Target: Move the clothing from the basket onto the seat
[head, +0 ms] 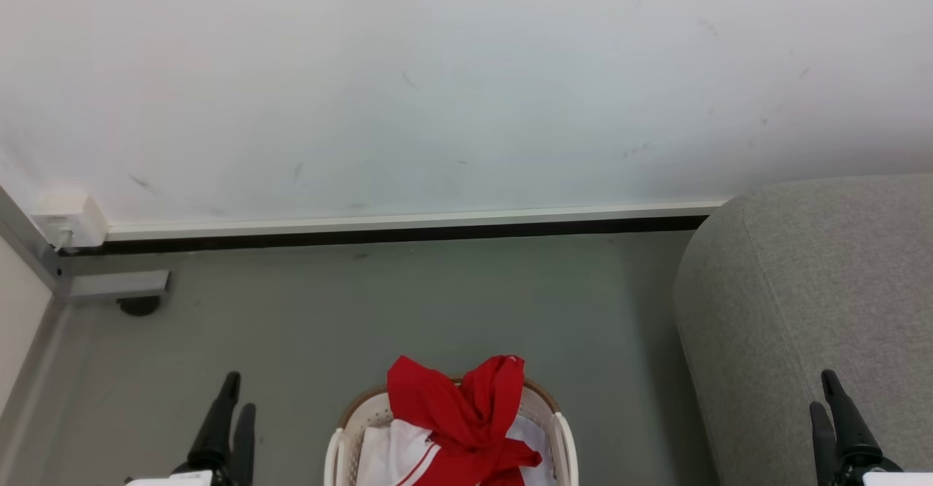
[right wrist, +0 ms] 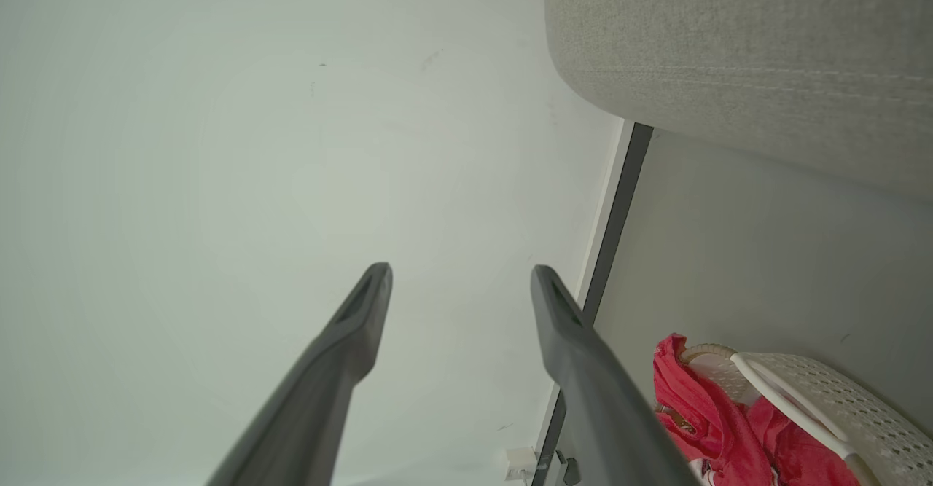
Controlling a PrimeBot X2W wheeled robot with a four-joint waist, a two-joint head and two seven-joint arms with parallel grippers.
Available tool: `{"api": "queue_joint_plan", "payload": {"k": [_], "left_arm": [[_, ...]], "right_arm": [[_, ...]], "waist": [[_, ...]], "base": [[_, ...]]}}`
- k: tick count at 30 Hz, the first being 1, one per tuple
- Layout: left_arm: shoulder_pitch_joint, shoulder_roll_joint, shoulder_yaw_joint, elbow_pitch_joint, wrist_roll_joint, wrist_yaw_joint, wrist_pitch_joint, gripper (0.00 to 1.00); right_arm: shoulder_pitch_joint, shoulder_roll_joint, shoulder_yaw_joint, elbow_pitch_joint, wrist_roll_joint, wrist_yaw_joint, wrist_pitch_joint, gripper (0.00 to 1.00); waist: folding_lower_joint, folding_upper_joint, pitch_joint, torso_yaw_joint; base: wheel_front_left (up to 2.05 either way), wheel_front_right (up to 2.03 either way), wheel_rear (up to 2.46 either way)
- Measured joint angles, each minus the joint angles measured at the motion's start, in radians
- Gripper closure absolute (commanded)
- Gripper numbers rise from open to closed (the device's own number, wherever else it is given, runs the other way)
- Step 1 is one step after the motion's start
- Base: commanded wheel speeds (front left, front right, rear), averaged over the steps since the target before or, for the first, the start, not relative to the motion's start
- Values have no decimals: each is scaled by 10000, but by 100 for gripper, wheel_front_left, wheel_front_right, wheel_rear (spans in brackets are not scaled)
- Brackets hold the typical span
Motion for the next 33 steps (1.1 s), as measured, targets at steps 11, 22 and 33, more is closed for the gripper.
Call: {"api": "queue_joint_plan", "payload": {"k": [11, 22, 33], "left_arm": [[-6, 0, -209, -25, 840, 0, -485, 0], [-12, 2, -391, -299, 2846, 98, -959, 0], [4, 6, -652, -537, 4617, 234, -1361, 0]], "right_arm": [[44, -10, 165, -391, -1785, 0, -493, 0], [185, -111, 539, -796, -4381, 0, -940, 0], [235, -194, 779, -1051, -6238, 0, -1365, 0]], "waist": [[0, 0, 18, 35], [0, 0, 26, 86], [0, 0, 27, 138]], "base": [[0, 0, 0], [0, 0, 0], [0, 0, 0]]}}
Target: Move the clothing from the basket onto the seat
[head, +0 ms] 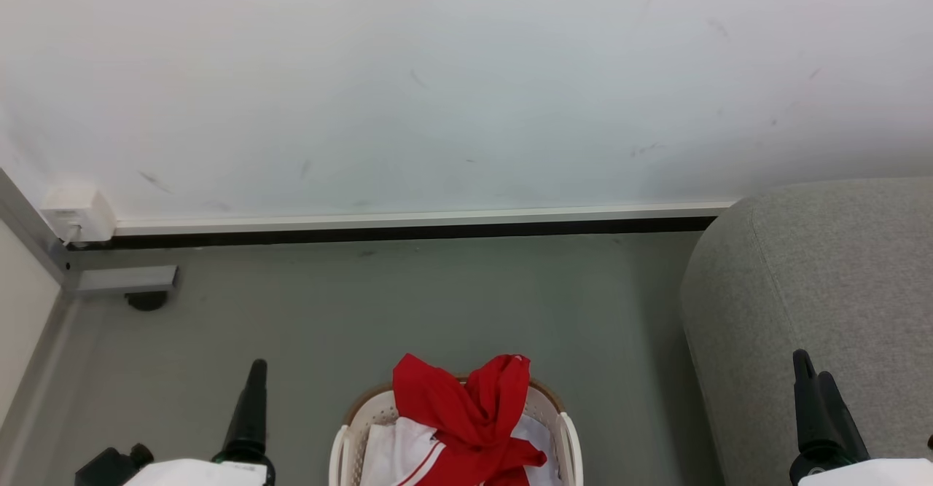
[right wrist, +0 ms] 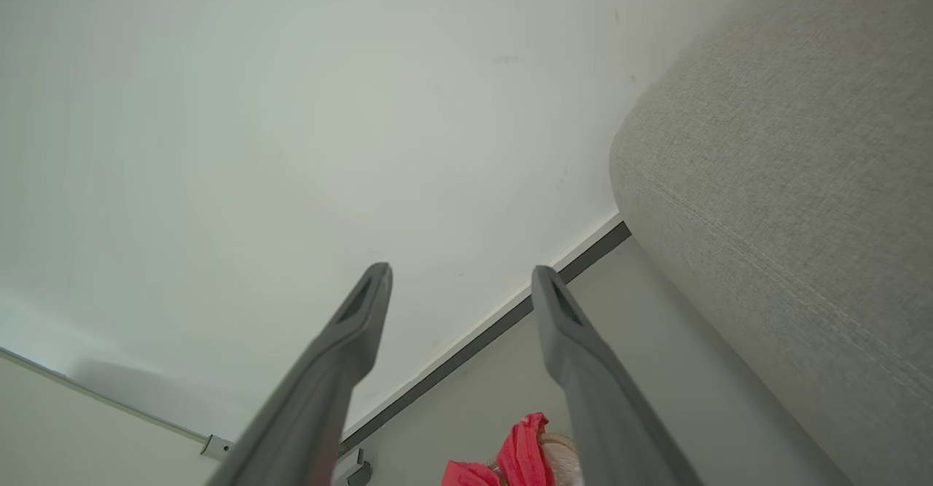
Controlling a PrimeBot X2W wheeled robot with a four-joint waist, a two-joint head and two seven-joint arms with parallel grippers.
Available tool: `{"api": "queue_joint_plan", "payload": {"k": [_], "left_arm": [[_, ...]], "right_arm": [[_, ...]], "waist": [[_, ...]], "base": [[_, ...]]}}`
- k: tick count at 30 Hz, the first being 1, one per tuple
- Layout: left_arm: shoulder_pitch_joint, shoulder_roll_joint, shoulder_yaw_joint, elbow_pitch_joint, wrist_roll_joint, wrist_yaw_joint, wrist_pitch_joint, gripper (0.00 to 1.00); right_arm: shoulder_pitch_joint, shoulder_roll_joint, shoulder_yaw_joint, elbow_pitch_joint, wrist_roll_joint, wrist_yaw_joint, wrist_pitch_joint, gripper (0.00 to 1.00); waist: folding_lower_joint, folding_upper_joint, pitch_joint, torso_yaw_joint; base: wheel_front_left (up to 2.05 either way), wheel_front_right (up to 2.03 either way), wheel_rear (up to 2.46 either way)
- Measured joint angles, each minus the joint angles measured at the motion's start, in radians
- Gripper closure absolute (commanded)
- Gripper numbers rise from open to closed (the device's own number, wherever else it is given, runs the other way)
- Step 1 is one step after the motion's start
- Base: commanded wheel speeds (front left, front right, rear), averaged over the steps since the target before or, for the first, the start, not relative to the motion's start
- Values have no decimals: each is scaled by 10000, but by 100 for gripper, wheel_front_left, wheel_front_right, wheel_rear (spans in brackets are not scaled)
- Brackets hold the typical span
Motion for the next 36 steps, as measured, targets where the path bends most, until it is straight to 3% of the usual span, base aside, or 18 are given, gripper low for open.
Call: {"api": "queue_joint_plan", "payload": {"k": [36], "left_arm": [[94, 25, -696, -403, 5060, 347, -1091, 0]], "right_arm": [[198, -35, 374, -272, -4690, 0, -1108, 0]], "waist": [[0, 0, 1, 141]], "base": [[0, 0, 0]]}}
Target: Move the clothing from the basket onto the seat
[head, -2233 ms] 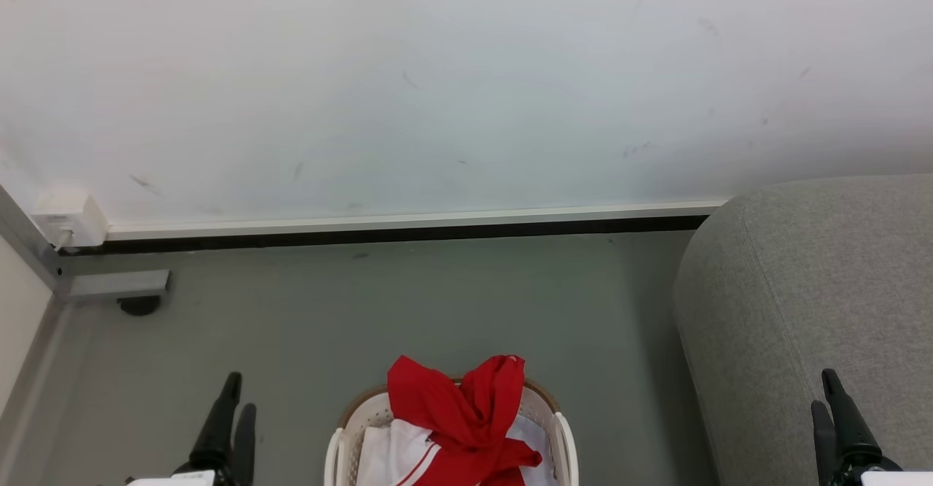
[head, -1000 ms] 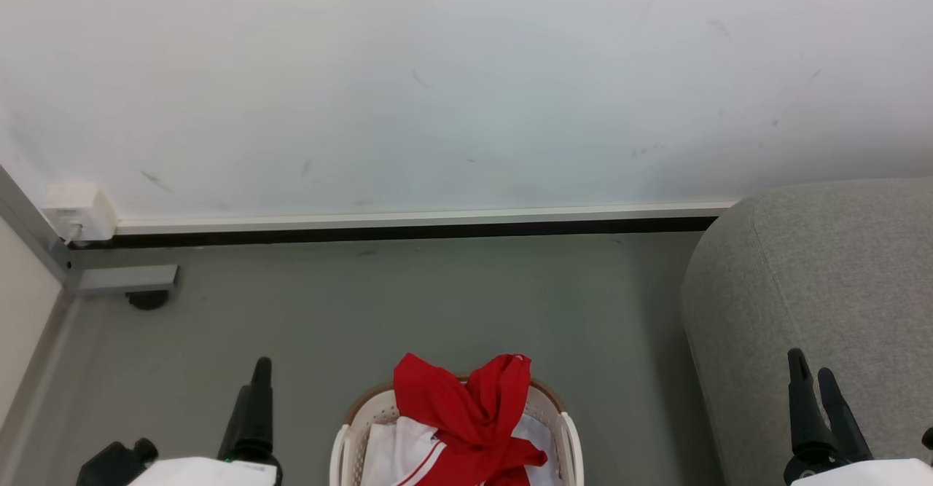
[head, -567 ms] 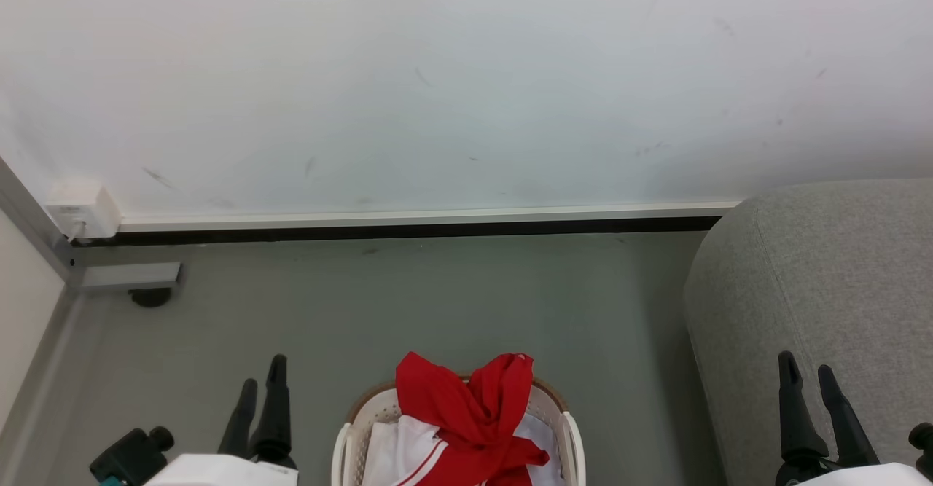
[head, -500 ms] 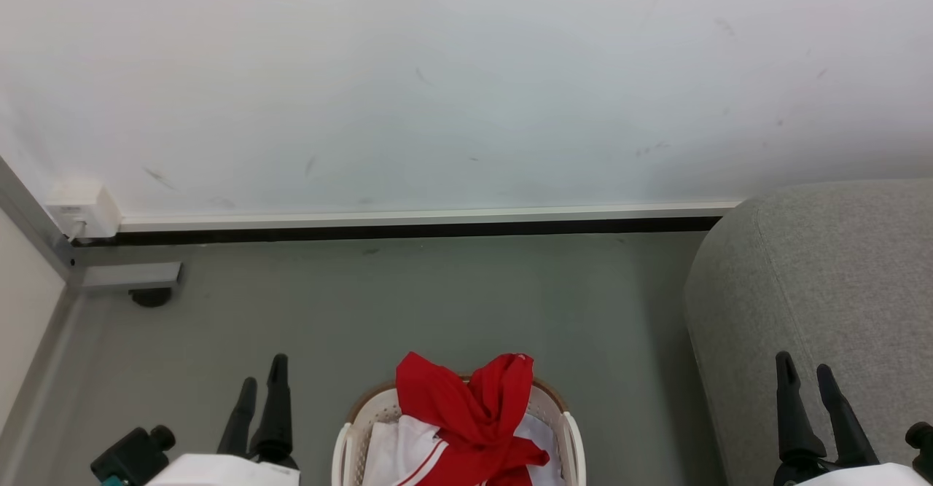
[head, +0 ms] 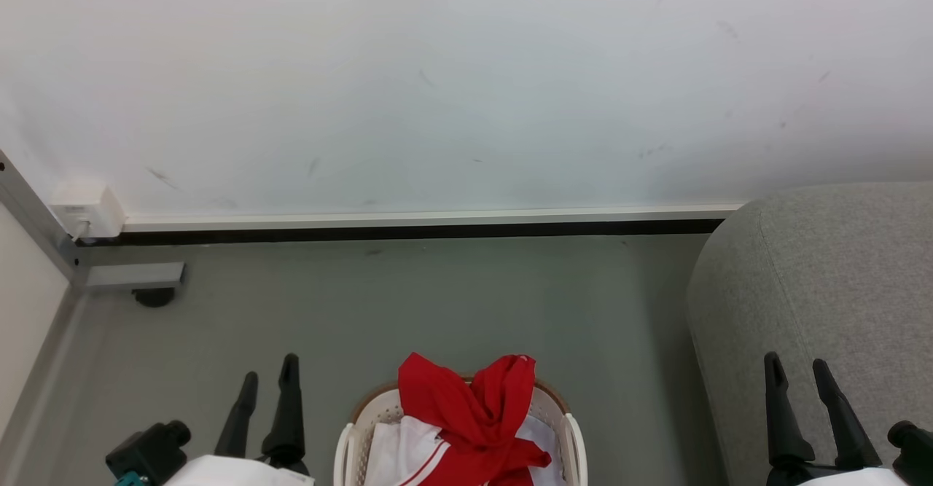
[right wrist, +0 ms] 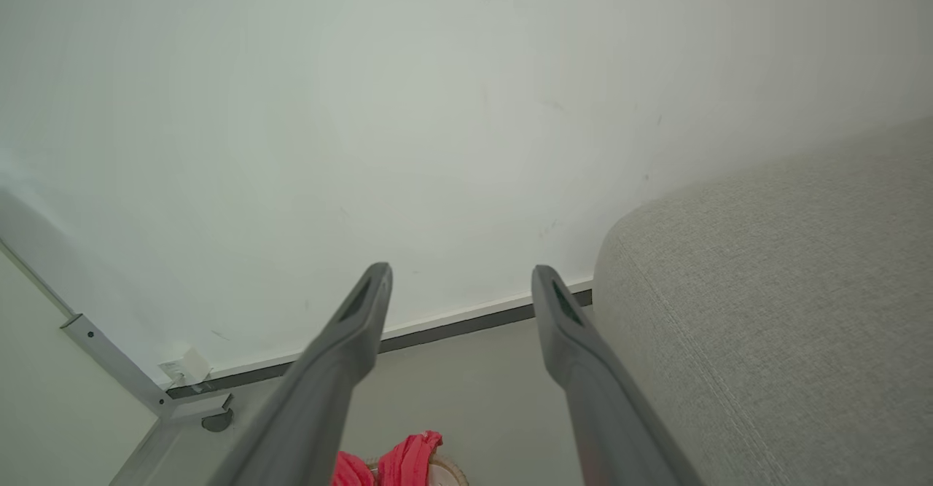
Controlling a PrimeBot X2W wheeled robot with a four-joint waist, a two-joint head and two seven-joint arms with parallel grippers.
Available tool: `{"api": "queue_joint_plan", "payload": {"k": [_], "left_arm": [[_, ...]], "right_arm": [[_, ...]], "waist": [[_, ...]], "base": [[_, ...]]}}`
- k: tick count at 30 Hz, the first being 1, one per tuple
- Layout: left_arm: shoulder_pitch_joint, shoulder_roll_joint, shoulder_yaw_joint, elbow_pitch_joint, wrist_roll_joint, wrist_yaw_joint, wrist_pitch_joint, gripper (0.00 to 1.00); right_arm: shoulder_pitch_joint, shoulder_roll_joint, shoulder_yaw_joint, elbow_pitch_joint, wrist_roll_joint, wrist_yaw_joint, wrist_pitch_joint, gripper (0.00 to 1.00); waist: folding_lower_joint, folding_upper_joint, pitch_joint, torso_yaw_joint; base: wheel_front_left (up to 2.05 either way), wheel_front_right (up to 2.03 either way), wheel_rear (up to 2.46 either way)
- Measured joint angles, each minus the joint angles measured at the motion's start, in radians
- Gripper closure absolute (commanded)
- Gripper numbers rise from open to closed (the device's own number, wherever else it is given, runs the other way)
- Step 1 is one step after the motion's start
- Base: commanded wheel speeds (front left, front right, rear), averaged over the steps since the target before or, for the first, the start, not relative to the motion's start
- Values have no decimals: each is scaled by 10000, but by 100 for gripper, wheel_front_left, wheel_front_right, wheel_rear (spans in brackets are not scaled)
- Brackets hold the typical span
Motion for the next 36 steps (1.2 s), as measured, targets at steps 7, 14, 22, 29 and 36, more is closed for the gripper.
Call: {"api": "queue_joint_plan", "payload": {"k": [7, 14, 22, 29, 36], "left_arm": [[34, 6, -75, -98, 761, 44, -151, 0], [91, 13, -113, -130, 1453, 58, -330, 0], [118, 19, -199, -144, 2240, 56, -539, 0], [174, 25, -221, -138, 2788, 54, -665, 0], [180, 29, -255, -130, 3306, 38, -773, 0]], "right_arm": [[68, -4, 2, -23, -646, 0, -178, 0], [119, -2, 8, -31, -1256, 0, -316, 0], [165, 2, -96, 23, -1680, 0, -525, 0], [184, 25, -209, 92, -2079, 0, -658, 0], [198, 31, -242, 161, -2326, 0, -798, 0]], "waist": [[0, 0, -9, 9], [0, 0, 3, 9], [0, 0, 1, 34], [0, 0, -6, 65], [0, 0, 32, 72]], "base": [[0, 0, 0], [0, 0, 0], [0, 0, 0], [0, 0, 0], [0, 0, 0]]}}
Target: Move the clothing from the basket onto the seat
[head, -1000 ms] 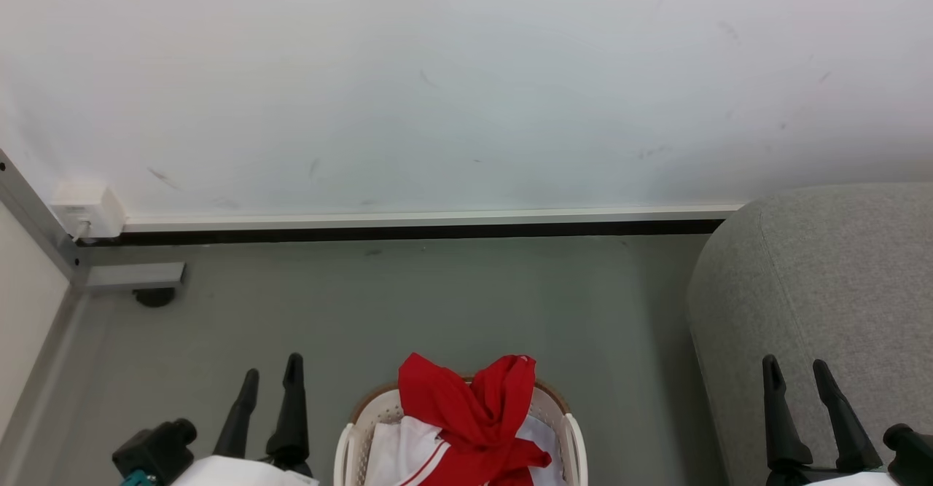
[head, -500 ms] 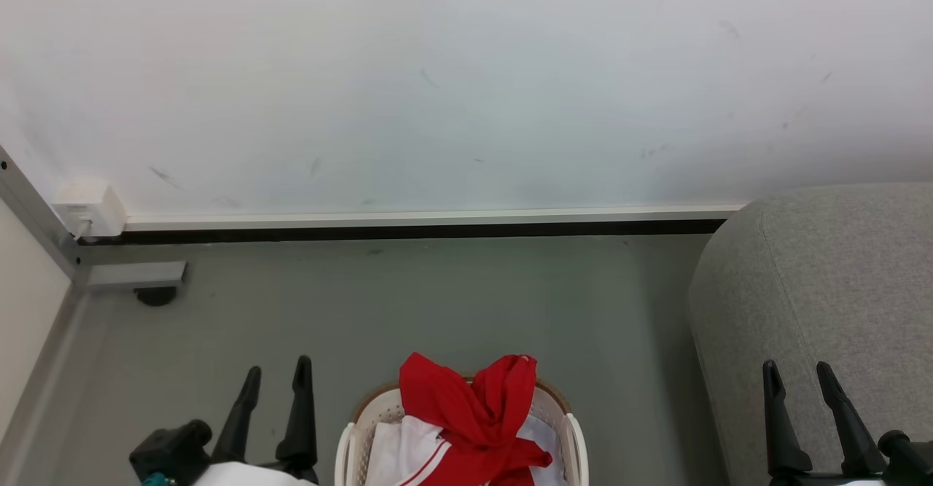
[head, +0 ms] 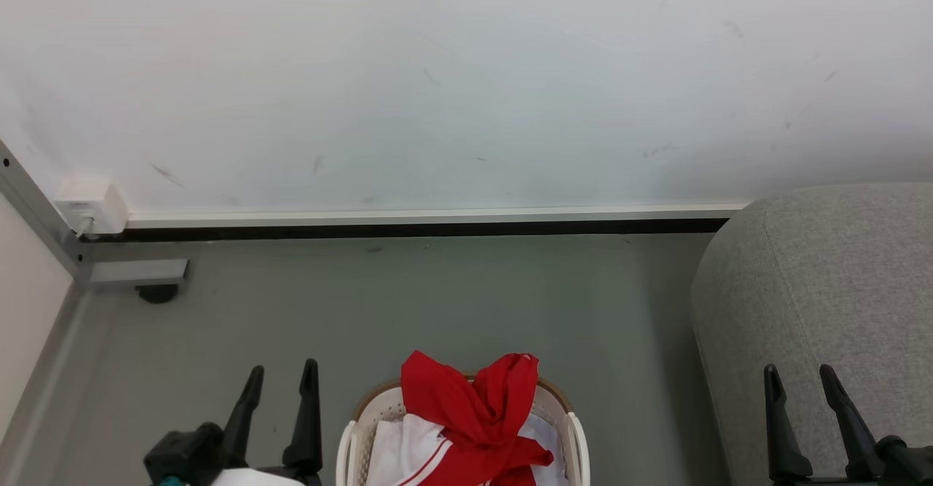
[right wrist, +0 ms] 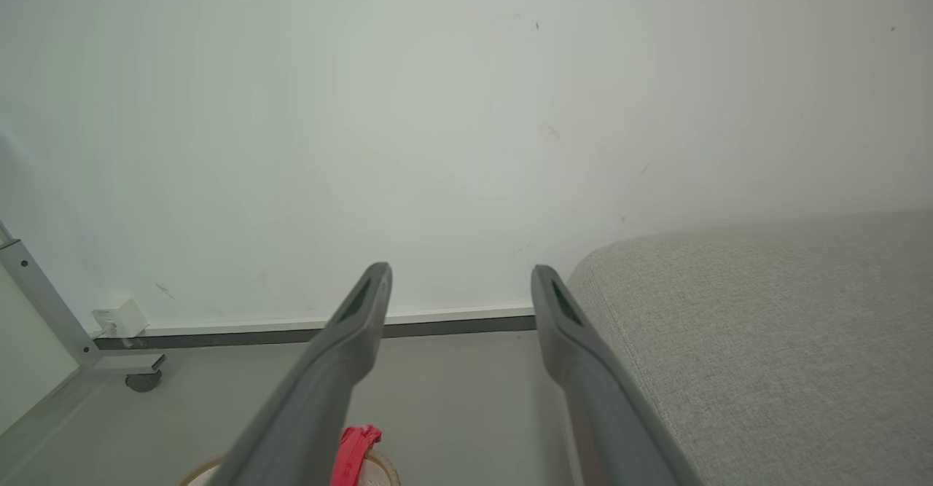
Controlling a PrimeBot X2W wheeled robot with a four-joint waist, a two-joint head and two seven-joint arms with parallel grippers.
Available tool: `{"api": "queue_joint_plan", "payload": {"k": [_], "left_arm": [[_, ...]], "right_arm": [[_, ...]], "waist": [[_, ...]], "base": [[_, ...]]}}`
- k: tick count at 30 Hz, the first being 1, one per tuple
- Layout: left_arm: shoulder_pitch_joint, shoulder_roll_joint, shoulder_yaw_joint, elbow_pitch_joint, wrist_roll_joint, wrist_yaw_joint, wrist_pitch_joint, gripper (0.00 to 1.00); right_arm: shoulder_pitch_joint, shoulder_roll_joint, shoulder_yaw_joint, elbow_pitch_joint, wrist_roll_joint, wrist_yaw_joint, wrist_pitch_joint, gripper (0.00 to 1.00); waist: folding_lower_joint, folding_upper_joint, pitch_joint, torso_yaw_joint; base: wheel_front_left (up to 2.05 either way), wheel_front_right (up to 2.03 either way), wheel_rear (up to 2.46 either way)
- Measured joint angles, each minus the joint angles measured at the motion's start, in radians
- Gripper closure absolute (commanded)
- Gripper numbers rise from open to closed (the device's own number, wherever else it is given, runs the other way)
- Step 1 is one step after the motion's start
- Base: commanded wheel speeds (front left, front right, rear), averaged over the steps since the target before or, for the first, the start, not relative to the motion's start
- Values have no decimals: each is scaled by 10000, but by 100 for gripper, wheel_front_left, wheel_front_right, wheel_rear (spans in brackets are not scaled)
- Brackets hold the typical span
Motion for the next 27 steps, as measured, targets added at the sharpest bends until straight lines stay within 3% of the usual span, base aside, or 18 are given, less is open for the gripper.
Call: {"api": "queue_joint_plan", "payload": {"k": [19, 27], "left_arm": [[14, 15, -92, 119, 1300, -58, -399, 0], [28, 17, -67, 165, 1308, -86, -407, 0]], "right_arm": [[59, 4, 88, 155, -997, 0, -353, 0], [64, 4, 107, 163, -922, 0, -355, 0]], "waist": [[0, 1, -1, 17], [0, 0, 26, -31]], "base": [[0, 0, 0], [0, 0, 0]]}}
